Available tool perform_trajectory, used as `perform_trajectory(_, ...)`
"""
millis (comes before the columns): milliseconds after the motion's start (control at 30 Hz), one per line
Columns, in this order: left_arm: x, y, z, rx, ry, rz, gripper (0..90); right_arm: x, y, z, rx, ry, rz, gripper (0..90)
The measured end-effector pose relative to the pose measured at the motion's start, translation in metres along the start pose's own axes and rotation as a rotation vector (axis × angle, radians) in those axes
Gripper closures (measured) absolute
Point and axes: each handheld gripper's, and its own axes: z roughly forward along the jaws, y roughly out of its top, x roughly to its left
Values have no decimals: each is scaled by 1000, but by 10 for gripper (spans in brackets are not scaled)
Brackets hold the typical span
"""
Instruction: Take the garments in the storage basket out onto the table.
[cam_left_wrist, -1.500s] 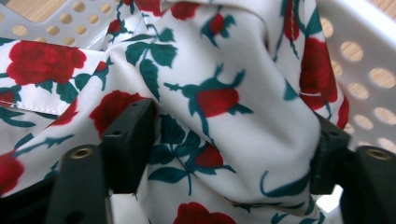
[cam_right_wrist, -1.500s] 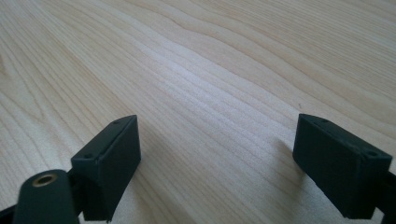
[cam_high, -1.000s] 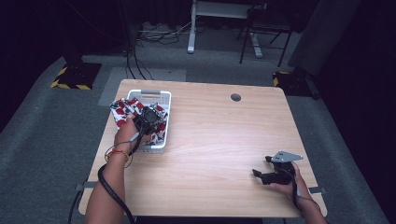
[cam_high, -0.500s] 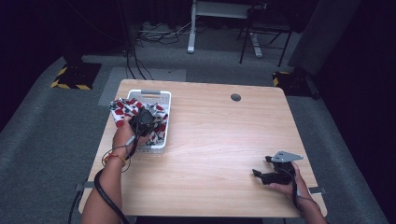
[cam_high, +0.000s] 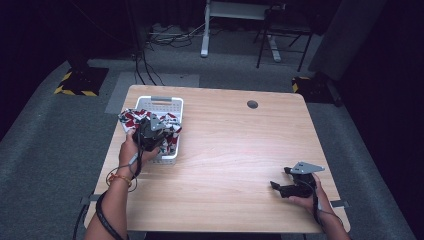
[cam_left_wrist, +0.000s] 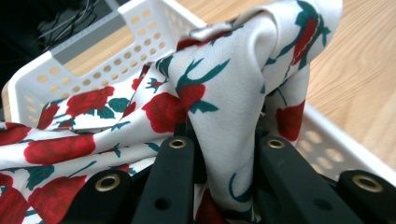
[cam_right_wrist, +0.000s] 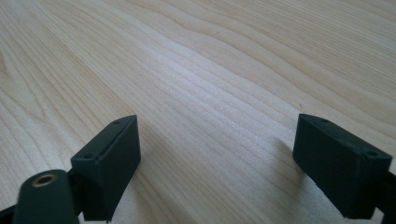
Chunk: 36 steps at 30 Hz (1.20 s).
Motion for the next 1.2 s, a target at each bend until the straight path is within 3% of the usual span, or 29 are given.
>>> perform_trajectory(200,-11,3,-12,-74,-24,6,810,0,0,0,0,-2,3,152)
perform_trajectory(400,-26,13,-21,-122,-46,45,810,0,0,0,0,-4,6,152)
perform_trajectory(767,-49,34,-30,-178,-90,94,812,-2,0,0,0,-14,15,154)
perform_trajectory(1200,-84,70,-33,-225,-140,192,814,-2,0,0,-1,-18,19,154)
